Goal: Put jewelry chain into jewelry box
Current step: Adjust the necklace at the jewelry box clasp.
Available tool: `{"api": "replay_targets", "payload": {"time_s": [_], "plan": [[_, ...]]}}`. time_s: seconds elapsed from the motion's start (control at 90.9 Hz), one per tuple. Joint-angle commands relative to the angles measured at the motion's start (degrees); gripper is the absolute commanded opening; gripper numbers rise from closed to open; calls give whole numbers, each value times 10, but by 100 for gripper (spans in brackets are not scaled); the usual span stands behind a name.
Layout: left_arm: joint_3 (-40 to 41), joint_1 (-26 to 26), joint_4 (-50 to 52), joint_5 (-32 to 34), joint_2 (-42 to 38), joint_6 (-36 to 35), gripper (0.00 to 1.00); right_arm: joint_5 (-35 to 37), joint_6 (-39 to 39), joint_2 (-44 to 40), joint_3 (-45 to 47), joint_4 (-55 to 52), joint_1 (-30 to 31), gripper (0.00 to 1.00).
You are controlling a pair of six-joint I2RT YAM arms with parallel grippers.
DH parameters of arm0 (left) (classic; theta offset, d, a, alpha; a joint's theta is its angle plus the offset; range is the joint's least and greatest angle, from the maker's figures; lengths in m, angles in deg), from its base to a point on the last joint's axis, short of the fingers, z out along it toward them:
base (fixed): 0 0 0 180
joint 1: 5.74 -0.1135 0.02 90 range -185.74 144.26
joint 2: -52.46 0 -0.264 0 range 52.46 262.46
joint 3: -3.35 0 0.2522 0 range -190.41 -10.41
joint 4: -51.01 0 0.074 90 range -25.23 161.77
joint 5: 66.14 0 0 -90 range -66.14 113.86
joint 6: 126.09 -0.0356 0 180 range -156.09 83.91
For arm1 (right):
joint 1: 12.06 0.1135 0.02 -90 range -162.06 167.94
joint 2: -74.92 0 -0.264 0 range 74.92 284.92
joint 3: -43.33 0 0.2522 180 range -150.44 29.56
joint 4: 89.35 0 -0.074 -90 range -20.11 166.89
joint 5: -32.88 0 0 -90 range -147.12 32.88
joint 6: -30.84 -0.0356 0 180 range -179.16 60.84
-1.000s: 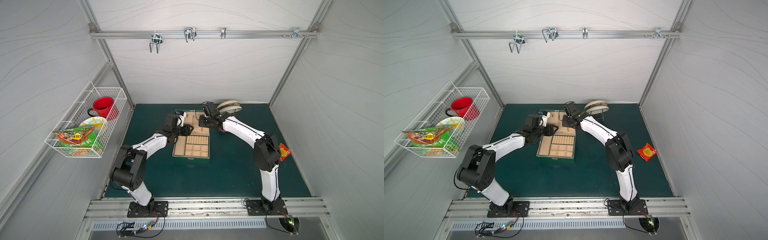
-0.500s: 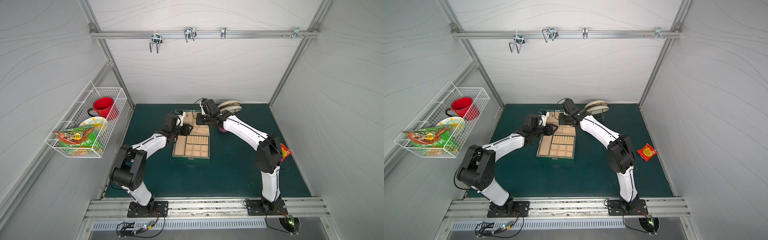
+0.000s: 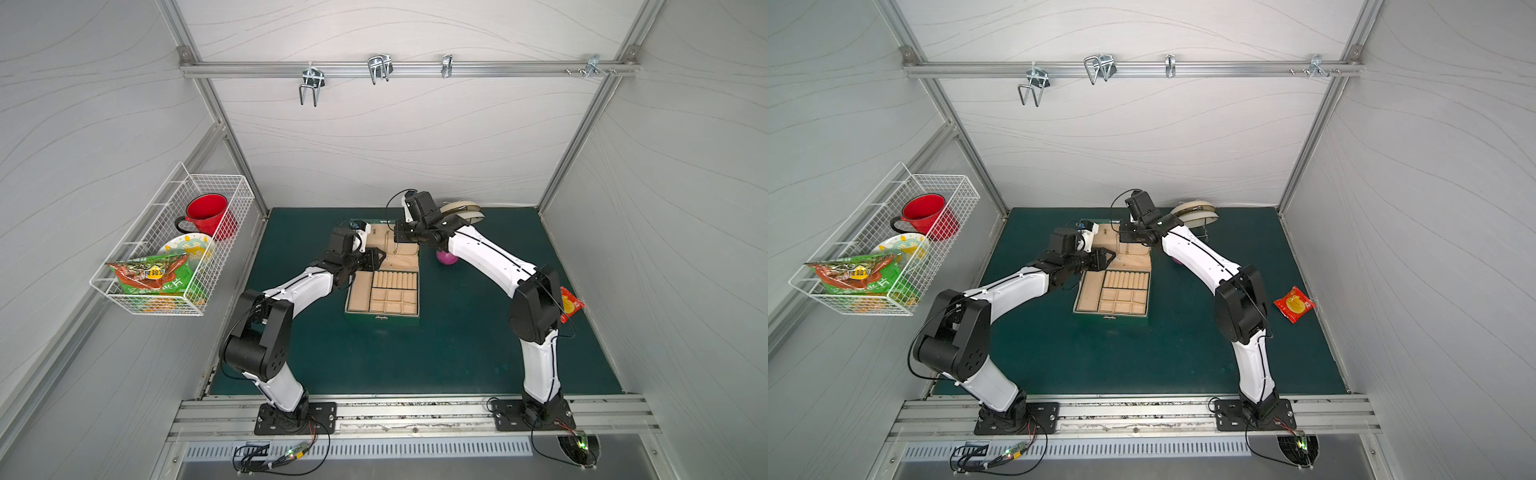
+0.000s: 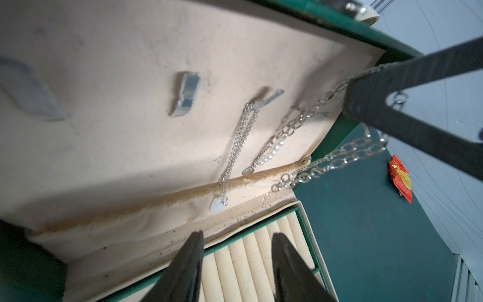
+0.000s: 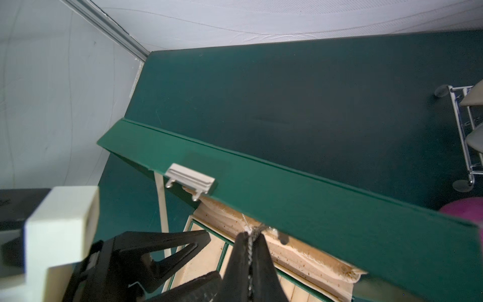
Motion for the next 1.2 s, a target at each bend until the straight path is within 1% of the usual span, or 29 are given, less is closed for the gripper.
{"api": "replay_targets", "payload": {"time_s": [0.0,0.528,0.748,0.836,1.057,1.189], "plan": [[-5,-4,-19,-9,-11,-1,47,10,-4,7,-13,-19,-6,0],[-2,-4,-20,-10,-13,-2,47,14,-5,15,-12,-13,-9,0],[9,-4,-45,-45,-19,-16,47,14,1,25,-19,-1,-12,0],[10,-4,-49,-48,-22,-16,47,17,1,27,-18,0,-12,0],[12,-4,-50,-48,-22,-17,47,24,-17,10,14,5,-13,0],[12,-4,-49,-47,-22,-15,47,14,-25,5,29,15,-13,0]]}}
